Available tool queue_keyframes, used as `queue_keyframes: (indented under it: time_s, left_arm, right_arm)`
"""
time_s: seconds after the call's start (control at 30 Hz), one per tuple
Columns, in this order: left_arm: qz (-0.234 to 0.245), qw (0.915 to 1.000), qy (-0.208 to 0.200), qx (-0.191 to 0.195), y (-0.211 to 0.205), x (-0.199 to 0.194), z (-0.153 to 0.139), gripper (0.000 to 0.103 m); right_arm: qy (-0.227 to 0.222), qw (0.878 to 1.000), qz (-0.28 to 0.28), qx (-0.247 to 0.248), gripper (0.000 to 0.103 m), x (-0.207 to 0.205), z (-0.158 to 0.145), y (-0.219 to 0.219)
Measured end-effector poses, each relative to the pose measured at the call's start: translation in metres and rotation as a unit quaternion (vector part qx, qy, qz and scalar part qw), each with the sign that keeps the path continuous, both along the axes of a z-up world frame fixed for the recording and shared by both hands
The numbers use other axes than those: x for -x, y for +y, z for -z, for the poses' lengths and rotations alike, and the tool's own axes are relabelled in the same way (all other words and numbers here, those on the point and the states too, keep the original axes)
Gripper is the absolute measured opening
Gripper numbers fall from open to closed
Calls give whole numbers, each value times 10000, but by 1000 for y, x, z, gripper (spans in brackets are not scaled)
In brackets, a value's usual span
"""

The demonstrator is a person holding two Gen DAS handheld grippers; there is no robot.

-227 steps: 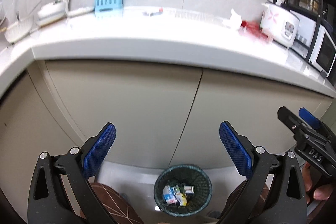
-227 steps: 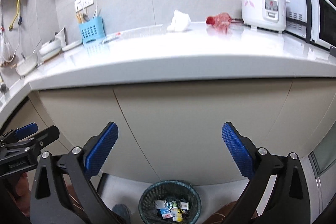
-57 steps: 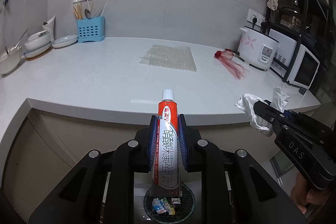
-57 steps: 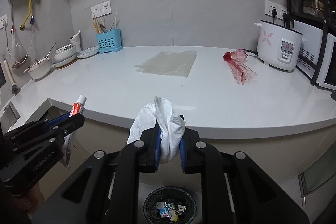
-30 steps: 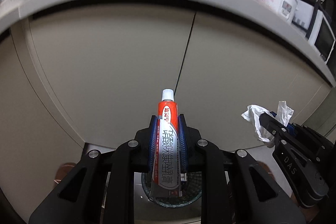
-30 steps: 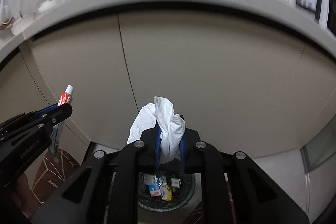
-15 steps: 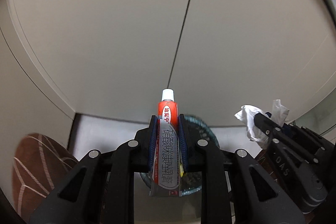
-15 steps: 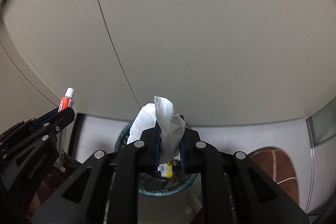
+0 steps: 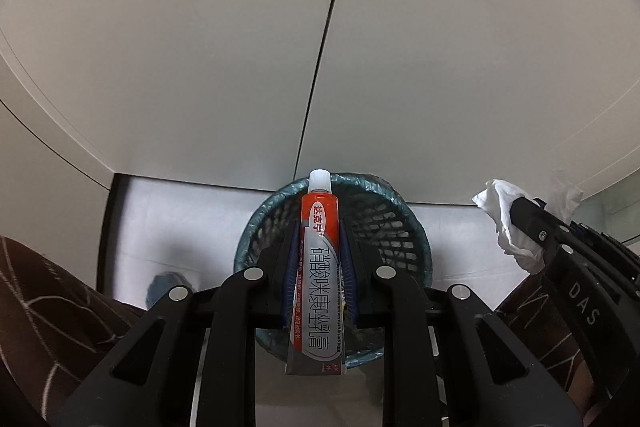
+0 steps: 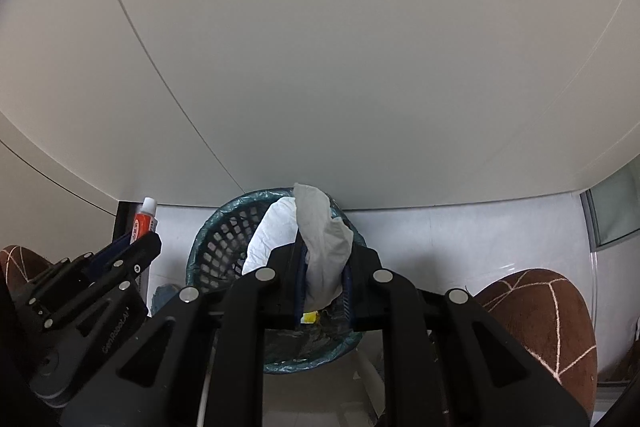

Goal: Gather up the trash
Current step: 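Carry the toothpaste tube and tissue down over the wastebasket, then open the left tool over the wastebasket while the right tool releases the tissue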

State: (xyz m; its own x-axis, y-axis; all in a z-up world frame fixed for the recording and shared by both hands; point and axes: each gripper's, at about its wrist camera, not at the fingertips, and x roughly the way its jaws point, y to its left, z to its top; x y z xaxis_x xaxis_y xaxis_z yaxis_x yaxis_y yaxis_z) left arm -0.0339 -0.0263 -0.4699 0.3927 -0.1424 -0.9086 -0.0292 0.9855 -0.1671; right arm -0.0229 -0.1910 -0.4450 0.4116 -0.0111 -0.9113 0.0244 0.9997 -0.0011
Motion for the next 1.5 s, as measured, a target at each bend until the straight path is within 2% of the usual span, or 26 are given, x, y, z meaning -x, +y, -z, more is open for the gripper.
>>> queue_keyframes:
  time_s: [0.1,0.33,0.5,0.57,0.8,0.9,1.0,1.17,1.5]
  left_arm:
    - [91,9999,-18,66,-2,0,3,19]
    - [374,9990,-196,-109,-20,7,-4,22]
    - [420,9985,-264,-250,-21,10,-12,36]
    - [346,9983,-336,-337,-15,10,-18,54]
    - [186,9980,-386,-456,8,14,-33,71]
    - [122,9983,-338,-450,11,11,-31,77]
    - [34,9988,-261,-422,15,8,-27,80]
    - [-47,9989,-209,-412,17,8,-29,84]
    - [-219,9991,-102,-361,24,4,-24,86]
  right_arm:
    - [-7,10000,63,-52,13,-3,0,6]
    - [-66,9999,92,-125,13,5,-5,-9]
    - [-106,9994,-65,-316,14,7,-14,-12]
    - [-97,9990,-181,-400,14,8,-14,-9]
    - [2,9971,-508,-570,16,2,-10,2]
    - [38,9964,-625,-575,18,1,-9,6]
    - [53,9958,-725,-563,21,1,-11,9]
    - [95,9956,-720,-590,34,4,-11,8]
    - [70,9965,-614,-567,56,5,-14,4]
